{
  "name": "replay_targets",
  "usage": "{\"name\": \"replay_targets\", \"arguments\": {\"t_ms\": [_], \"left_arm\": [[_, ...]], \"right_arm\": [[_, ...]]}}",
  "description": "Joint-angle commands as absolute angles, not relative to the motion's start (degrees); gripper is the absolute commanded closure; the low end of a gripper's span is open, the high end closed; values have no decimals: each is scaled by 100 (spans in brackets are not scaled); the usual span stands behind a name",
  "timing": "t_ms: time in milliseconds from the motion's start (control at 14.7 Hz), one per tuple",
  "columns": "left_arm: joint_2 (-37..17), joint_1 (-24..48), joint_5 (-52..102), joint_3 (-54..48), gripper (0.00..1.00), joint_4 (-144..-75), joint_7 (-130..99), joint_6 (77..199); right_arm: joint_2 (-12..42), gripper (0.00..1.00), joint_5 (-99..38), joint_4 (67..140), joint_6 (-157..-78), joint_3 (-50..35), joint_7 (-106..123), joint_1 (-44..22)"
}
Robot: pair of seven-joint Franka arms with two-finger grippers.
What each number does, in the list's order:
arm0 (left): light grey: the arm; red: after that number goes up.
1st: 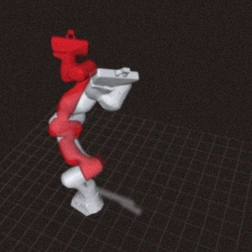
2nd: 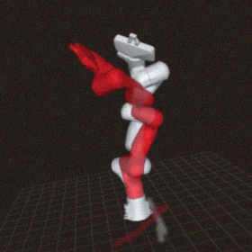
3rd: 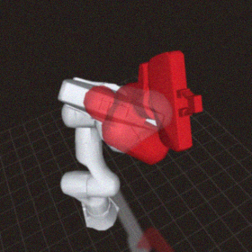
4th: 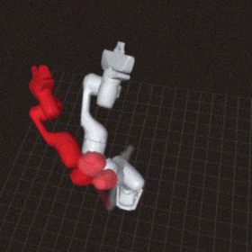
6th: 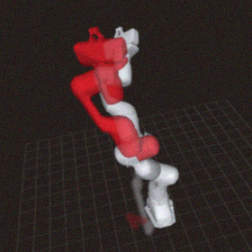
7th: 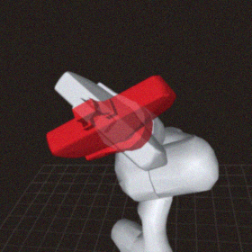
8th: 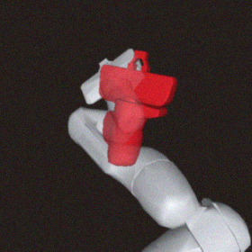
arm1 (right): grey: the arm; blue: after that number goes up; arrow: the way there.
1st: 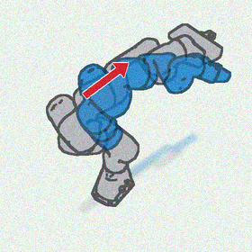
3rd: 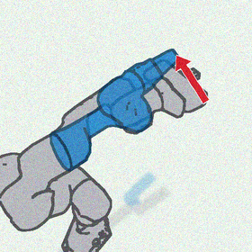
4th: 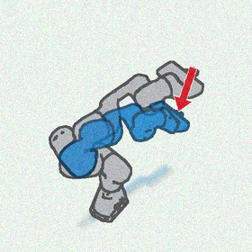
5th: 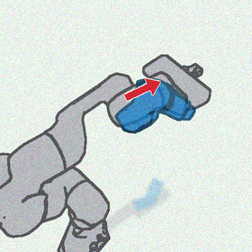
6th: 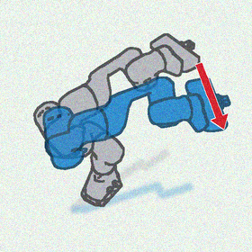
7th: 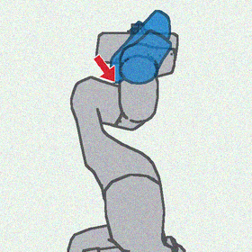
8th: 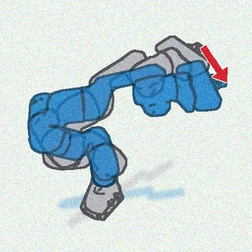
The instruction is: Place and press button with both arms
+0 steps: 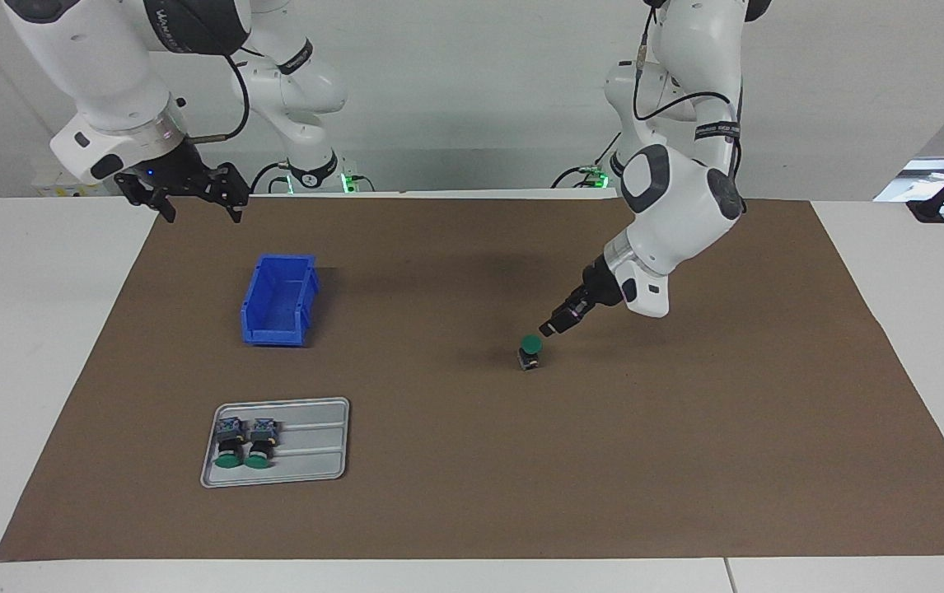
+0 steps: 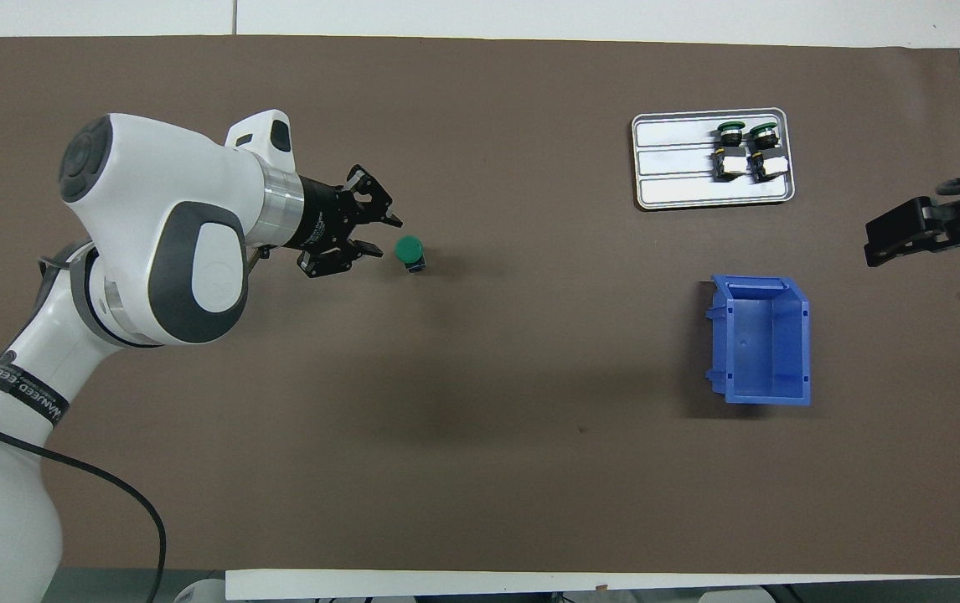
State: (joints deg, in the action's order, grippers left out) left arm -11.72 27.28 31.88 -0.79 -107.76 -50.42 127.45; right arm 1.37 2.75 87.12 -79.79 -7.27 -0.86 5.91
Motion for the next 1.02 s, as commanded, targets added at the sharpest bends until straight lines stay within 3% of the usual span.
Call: {"name": "replay_targets", "arguments": {"t_ms": [0,204,952], "left_arm": [[-1423,2908,2647,-26,74,-10407,-5124,12770],[-1564,3015,2058,-35,92,-10249,-5106,12841],[-1951,3217,1538,-53,95,-10274,-5098,13069]], "right_arm": [[9,1,272,8859,-7972,-765,18,642],[9,1,272,8859,-7972,-765,18,642],[9,1,272,8851,-7972,-765,18,642]]}}
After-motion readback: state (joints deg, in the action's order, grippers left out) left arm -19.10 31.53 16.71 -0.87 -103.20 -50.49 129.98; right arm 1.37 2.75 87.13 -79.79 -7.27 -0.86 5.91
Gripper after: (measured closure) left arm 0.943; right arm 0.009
